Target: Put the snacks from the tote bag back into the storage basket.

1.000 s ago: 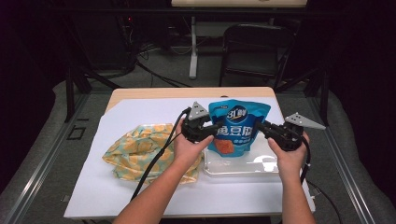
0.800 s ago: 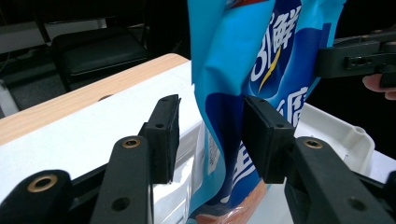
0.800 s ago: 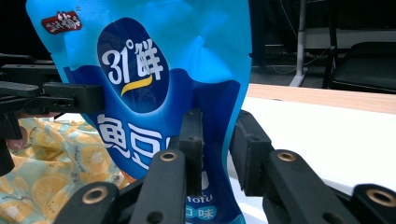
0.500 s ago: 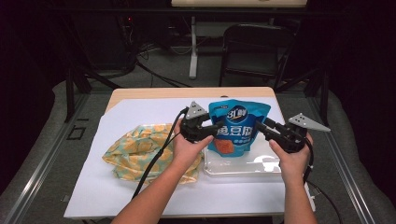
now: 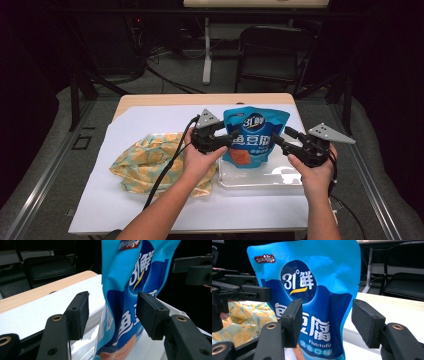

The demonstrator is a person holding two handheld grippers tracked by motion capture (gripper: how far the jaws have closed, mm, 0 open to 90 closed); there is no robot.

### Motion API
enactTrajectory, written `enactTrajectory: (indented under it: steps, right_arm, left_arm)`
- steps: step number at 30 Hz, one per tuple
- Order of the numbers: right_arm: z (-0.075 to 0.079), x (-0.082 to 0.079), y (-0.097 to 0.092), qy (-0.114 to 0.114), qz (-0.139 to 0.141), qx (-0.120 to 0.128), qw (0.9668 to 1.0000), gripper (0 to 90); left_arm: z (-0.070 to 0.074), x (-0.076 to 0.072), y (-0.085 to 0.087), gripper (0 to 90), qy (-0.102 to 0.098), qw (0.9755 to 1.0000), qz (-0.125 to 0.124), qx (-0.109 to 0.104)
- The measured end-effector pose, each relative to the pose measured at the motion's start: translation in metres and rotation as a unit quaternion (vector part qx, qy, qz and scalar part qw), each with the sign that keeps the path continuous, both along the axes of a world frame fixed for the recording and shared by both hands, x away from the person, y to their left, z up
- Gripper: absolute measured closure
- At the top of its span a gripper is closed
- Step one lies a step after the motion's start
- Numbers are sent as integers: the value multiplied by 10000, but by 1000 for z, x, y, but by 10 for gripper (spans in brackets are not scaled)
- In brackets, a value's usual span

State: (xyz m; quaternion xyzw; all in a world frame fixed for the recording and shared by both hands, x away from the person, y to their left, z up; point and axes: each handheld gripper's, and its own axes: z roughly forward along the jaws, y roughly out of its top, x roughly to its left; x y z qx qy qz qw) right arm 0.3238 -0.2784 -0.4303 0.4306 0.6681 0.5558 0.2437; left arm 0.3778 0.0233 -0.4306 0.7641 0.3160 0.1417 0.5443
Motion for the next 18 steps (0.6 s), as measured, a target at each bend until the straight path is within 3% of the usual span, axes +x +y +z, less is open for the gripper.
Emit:
enactTrajectory:
  steps: [9, 13, 18]
  right_arm:
    - [11, -13, 8, -153, 50, -254, 9995, 421]
    - [17, -20, 12, -256, 70, -362, 9990, 421]
    - [24, -30, 14, -303, 104, -482, 9983, 422]
  left_arm:
    - [7, -9, 7, 444, -234, 9997, -44, 65]
    - [11, -13, 12, 474, -105, 9997, -208, -87]
    - [16, -19, 17, 476, -186, 9996, -214, -66]
